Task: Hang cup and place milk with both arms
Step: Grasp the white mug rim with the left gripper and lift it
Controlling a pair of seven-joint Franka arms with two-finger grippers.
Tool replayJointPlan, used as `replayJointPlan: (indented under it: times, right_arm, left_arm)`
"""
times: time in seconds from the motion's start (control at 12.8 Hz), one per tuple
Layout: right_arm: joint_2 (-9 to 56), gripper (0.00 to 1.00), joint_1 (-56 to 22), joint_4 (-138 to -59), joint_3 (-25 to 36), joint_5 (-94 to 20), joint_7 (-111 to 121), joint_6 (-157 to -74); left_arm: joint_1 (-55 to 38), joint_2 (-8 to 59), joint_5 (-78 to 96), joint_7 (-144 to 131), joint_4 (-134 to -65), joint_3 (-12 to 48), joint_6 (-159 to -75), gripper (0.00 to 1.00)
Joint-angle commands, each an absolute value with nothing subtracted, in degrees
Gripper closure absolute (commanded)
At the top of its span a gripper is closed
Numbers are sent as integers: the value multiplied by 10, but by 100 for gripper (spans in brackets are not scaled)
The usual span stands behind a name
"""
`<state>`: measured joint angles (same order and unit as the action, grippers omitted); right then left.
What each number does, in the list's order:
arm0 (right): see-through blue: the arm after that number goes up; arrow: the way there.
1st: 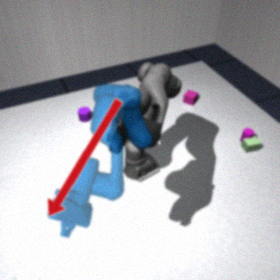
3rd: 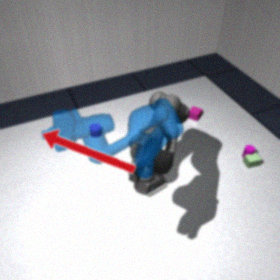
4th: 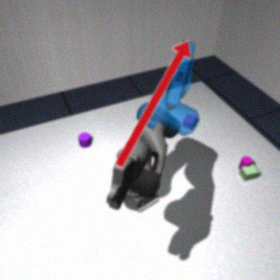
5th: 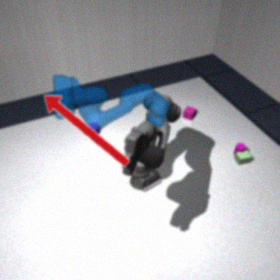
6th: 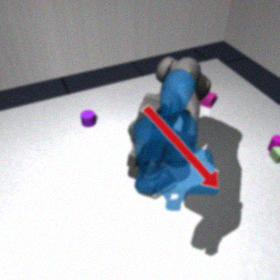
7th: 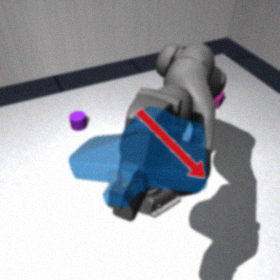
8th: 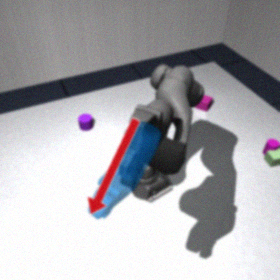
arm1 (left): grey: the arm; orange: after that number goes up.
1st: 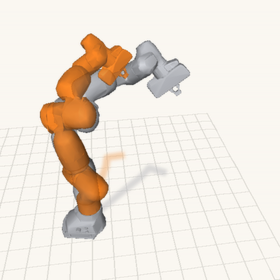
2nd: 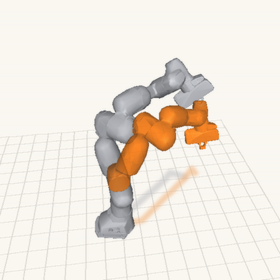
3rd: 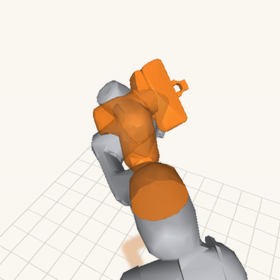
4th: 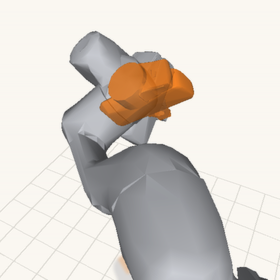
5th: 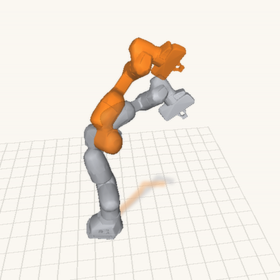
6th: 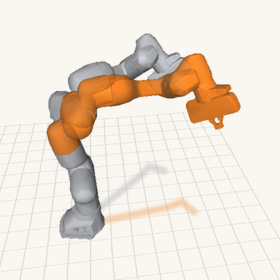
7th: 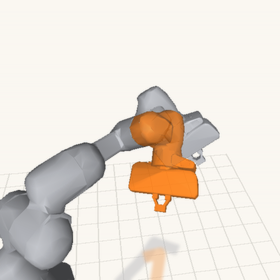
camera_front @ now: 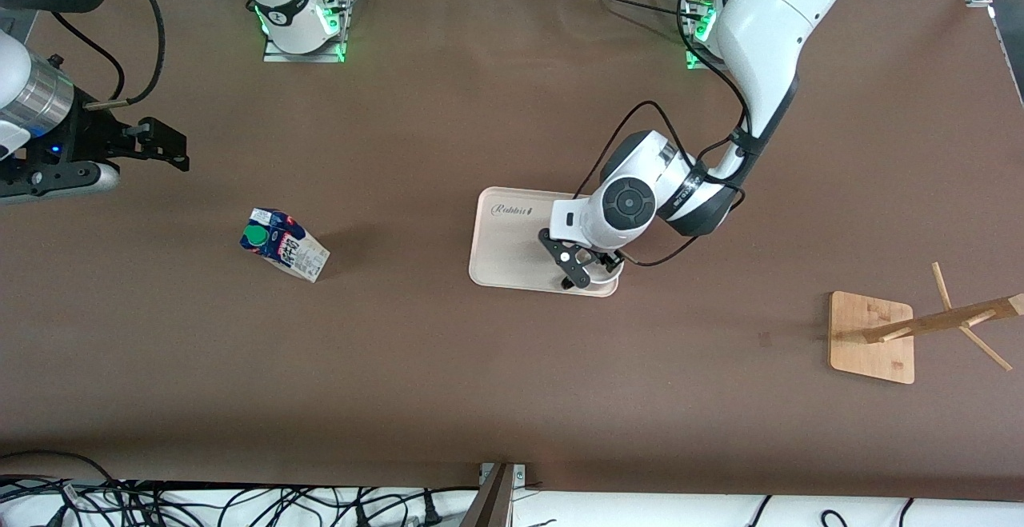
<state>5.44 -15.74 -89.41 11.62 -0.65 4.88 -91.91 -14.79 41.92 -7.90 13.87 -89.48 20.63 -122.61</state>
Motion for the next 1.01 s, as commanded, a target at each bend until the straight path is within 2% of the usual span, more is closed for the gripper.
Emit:
replayJointPlan:
  times: [0.0, 0.08, 0.16, 0.23, 0.7, 0.78, 0.93]
  right_arm:
    - [54, 0, -159, -887, 113, 4, 40, -920]
    - [55, 0, -160, -886, 113, 4, 41, -922]
    - [56, 0, -160, -886, 113, 4, 41, -923]
    - [57, 0, -160, -886, 113, 4, 41, -924]
    - [58, 0, -161, -885, 113, 3, 41, -940]
    - [58, 0, -160, -885, 113, 4, 41, -945]
    - [59, 0, -158, -886, 113, 4, 42, -948]
  left_arm:
    - [-149, 424, -100, 145, -887, 207, -1226, 40]
    - [-149, 424, -100, 143, -888, 207, -1225, 69]
    - [-148, 423, -100, 142, -888, 207, -1224, 92]
    - [-148, 423, -101, 139, -887, 206, -1224, 100]
    - [-142, 418, -100, 132, -879, 199, -1214, 100]
    - [-139, 416, -100, 132, -868, 197, -1195, 100]
    - [-139, 415, -93, 132, -793, 190, -1109, 100]
